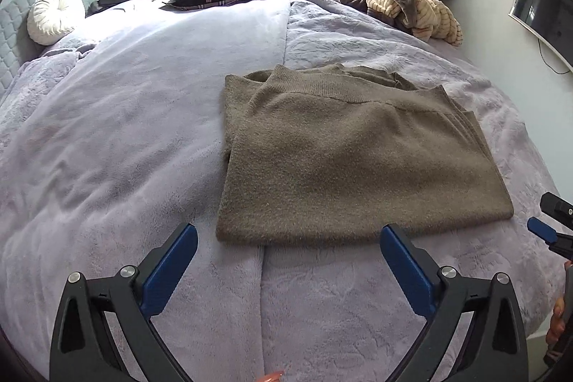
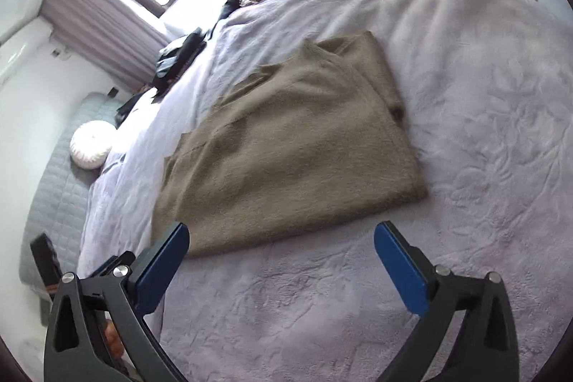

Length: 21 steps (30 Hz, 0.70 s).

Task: Fold small clothes

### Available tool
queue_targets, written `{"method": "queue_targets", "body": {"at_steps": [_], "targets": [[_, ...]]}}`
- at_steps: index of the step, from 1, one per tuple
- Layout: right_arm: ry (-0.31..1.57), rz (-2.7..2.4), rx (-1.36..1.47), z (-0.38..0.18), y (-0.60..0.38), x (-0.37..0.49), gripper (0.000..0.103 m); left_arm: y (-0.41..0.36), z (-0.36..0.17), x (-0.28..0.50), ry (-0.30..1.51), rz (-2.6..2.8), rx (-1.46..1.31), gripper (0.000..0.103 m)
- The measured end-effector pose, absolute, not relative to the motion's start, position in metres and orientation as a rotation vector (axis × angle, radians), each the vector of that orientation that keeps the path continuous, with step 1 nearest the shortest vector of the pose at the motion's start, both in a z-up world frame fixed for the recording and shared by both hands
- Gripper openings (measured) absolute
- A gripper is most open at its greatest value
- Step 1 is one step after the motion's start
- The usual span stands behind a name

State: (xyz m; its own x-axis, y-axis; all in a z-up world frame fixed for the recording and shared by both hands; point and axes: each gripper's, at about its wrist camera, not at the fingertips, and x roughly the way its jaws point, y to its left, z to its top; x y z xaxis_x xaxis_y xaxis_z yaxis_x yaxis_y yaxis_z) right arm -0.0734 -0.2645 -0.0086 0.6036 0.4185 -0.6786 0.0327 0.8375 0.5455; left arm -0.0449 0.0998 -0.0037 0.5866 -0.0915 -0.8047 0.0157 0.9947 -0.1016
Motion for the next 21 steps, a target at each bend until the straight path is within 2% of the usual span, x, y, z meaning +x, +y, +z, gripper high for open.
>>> {"method": "queue_targets", "body": {"at_steps": [21], "targets": [[1.015, 0.279, 0.65, -0.028, -0.243, -0.11, 0.103, 0.118, -0.008, -0.091, 0.965, -0.121, -0.2, 0.102]]}}
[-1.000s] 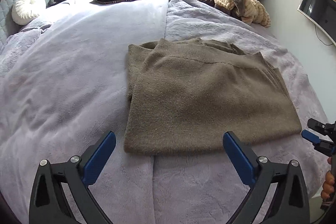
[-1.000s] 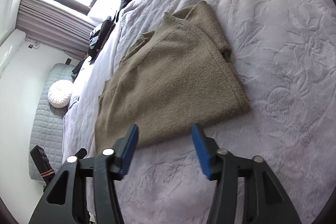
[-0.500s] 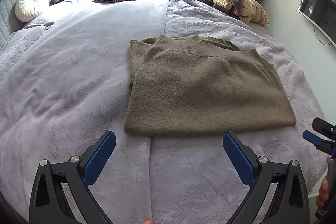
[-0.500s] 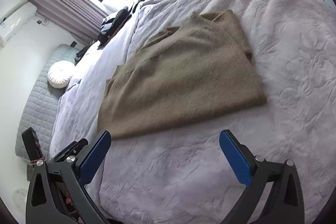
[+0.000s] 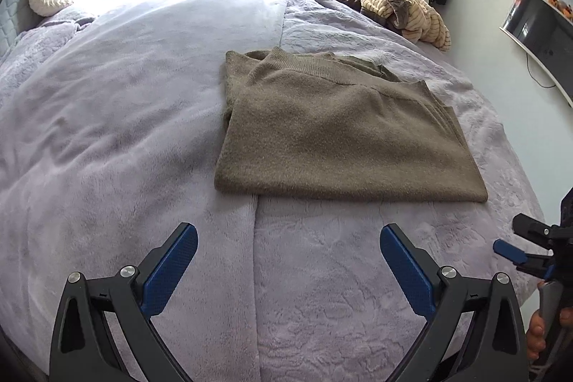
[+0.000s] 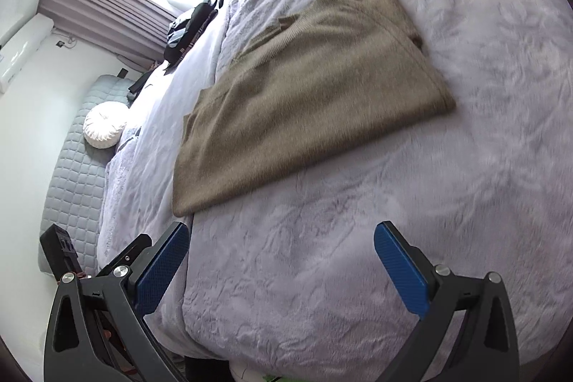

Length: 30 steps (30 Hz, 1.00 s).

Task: Fold small clothes

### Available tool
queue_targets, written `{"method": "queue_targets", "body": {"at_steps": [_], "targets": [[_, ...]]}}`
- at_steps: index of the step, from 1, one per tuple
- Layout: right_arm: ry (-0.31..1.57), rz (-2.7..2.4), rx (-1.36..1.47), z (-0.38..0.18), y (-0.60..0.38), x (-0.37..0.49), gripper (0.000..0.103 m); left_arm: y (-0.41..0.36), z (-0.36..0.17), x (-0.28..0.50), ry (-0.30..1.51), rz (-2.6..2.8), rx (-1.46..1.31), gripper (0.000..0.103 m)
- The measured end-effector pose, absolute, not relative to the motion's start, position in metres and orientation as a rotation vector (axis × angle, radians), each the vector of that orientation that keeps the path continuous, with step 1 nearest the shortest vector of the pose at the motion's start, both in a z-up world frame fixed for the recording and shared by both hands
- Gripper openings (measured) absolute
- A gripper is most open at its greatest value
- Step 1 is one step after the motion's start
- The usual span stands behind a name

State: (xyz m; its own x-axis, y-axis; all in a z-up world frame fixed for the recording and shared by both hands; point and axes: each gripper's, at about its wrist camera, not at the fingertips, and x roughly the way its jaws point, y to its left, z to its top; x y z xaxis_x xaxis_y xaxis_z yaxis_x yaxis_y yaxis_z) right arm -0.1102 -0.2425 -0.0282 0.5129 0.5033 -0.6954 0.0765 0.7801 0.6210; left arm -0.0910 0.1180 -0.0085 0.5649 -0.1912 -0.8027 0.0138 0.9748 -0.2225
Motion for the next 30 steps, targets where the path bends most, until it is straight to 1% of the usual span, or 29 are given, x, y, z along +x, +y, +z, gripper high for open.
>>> {"method": "queue_targets", "body": {"at_steps": [8, 17, 24, 30], "targets": [[1.05, 0.259, 0.762, -0.051, -0.241, -0.128, 0.103, 0.131, -0.023, -0.105, 0.975, -0.137, -0.257, 0.102], [1.039, 0.231, 0.836, -0.058, -0.241, -0.135, 0.103, 0.136, -0.028, -0.108, 0.985, -0.168, -0.275, 0.102], [1.03, 0.246, 0.873, -0.057, -0.23, -0.13, 0.103, 0.153, -0.033, -0.108, 0.986, -0.171, -0.324, 0.102], [1.04, 0.315, 0.867, -0.057, -0.199, -0.112, 0.103, 0.174, -0.037, -0.105, 0.985, -0.158, -0.377, 0.102]]}}
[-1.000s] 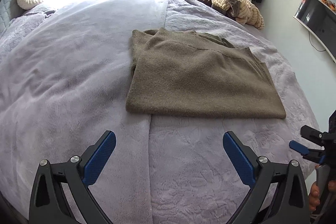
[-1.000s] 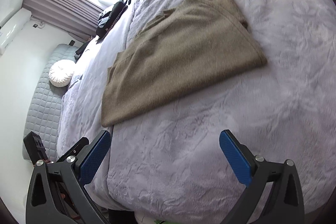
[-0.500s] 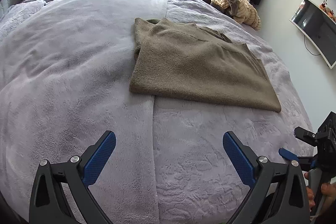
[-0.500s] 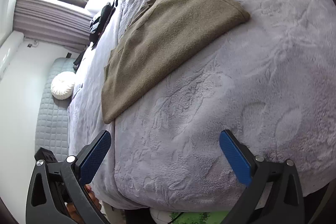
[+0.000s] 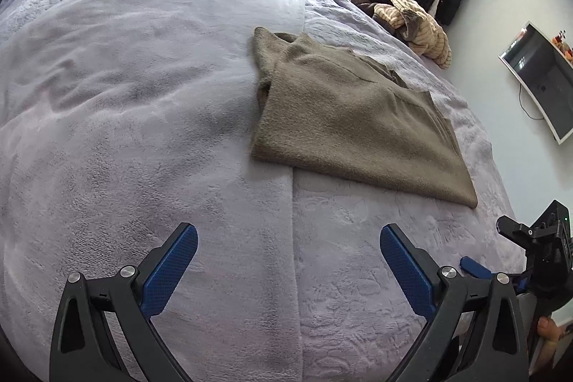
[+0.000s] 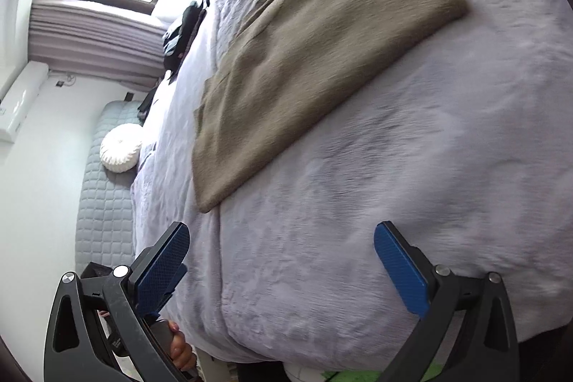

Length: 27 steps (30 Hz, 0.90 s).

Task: Fold small clothes

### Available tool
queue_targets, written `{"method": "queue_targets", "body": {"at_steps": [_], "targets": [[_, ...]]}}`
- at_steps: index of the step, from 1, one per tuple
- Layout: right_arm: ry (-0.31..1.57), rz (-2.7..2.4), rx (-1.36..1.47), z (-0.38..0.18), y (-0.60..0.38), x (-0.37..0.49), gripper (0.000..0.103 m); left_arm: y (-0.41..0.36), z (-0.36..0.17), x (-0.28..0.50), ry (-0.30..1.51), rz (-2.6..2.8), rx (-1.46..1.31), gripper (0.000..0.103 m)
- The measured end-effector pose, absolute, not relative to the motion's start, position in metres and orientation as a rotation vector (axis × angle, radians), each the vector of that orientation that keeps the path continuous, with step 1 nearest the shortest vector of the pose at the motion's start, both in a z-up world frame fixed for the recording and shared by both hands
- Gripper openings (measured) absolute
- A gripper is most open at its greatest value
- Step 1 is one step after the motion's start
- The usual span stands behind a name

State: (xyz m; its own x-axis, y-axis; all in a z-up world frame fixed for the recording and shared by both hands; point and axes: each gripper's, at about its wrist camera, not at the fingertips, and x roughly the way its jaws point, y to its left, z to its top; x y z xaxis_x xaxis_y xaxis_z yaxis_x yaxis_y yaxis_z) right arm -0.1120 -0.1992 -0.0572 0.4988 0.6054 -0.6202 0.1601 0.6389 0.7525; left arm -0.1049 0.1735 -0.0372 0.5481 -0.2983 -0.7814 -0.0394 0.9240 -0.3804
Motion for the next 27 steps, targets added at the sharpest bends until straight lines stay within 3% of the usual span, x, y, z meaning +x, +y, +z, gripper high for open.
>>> {"method": "queue_targets", "body": {"at_steps": [27], "targets": [[1.096, 0.516, 0.97, -0.089, -0.096, -0.026, 0.103, 0.226, -0.05, -0.058, 0.97, -0.192, -0.599, 0.102]]}}
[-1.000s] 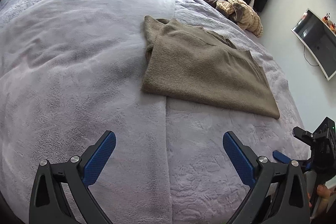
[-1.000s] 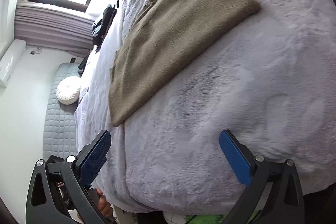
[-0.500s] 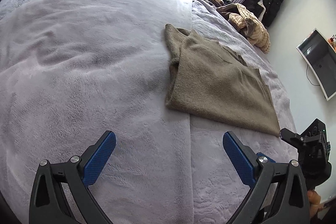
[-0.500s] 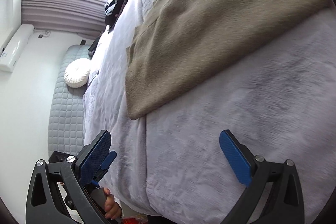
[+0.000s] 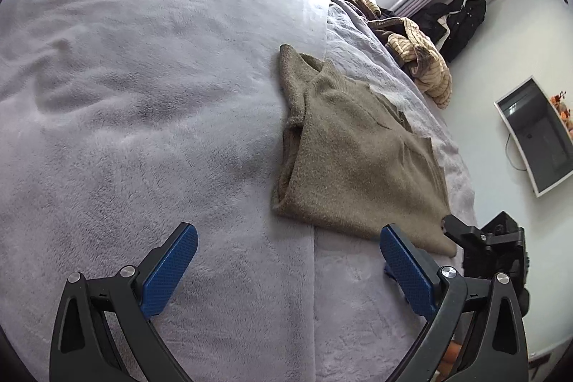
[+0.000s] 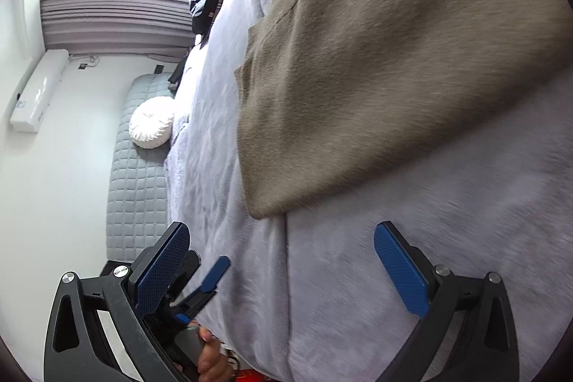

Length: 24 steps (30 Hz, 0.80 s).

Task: Fold small clothes

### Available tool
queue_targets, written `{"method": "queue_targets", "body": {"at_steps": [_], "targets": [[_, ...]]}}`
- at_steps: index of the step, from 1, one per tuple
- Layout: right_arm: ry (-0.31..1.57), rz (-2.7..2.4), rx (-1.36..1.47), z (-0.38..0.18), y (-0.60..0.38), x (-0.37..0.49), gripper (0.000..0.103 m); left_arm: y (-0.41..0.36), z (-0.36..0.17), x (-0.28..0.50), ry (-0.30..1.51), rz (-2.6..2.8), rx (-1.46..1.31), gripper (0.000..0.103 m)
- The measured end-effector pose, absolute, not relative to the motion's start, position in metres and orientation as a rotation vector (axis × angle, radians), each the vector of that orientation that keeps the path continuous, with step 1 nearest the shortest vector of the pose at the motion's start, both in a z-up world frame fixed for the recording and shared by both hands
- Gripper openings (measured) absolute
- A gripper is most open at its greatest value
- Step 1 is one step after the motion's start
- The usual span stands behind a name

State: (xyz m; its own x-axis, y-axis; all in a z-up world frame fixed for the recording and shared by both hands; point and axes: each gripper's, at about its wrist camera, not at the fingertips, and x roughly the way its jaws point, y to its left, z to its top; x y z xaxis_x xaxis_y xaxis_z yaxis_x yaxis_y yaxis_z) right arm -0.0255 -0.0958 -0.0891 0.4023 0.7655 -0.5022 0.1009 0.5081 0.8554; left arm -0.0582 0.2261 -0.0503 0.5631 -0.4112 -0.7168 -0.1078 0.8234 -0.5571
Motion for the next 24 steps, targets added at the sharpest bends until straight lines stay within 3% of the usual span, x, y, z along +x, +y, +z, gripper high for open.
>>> {"method": "queue_targets", "body": {"at_steps": [10, 11, 12, 13, 14, 15, 24], "targets": [[1.044, 0.499, 1.053, -0.102, -0.068, 0.017, 0.101, 0.227, -0.053, -0.022, 0.972, -0.322, -0.691, 0.102], [1.042, 0.497, 1.073, -0.103, -0.069, 0.02, 0.092, 0.226, -0.054, -0.014, 0.976, -0.347, -0.704, 0.102], [1.047, 0.497, 1.085, -0.105, -0.07, 0.022, 0.062, 0.224, -0.054, -0.009, 0.976, -0.364, -0.711, 0.102], [1.076, 0.489, 1.086, -0.108, -0.07, 0.025, 0.043, 0.222, -0.055, -0.002, 0.976, -0.389, -0.721, 0.102], [1.094, 0.492, 1.084, -0.11, -0.07, 0.028, 0.015, 0.222, -0.056, 0.004, 0.978, -0.404, -0.73, 0.102], [1.093, 0.506, 1.09, -0.111, -0.073, 0.029, 0.01, 0.221, -0.058, 0.011, 0.983, -0.419, -0.745, 0.102], [0.946, 0.644, 0.915, -0.047, -0.081, 0.038, 0.009, 0.206, -0.077, 0.085, 1.066, -0.592, -0.874, 0.102]]}}
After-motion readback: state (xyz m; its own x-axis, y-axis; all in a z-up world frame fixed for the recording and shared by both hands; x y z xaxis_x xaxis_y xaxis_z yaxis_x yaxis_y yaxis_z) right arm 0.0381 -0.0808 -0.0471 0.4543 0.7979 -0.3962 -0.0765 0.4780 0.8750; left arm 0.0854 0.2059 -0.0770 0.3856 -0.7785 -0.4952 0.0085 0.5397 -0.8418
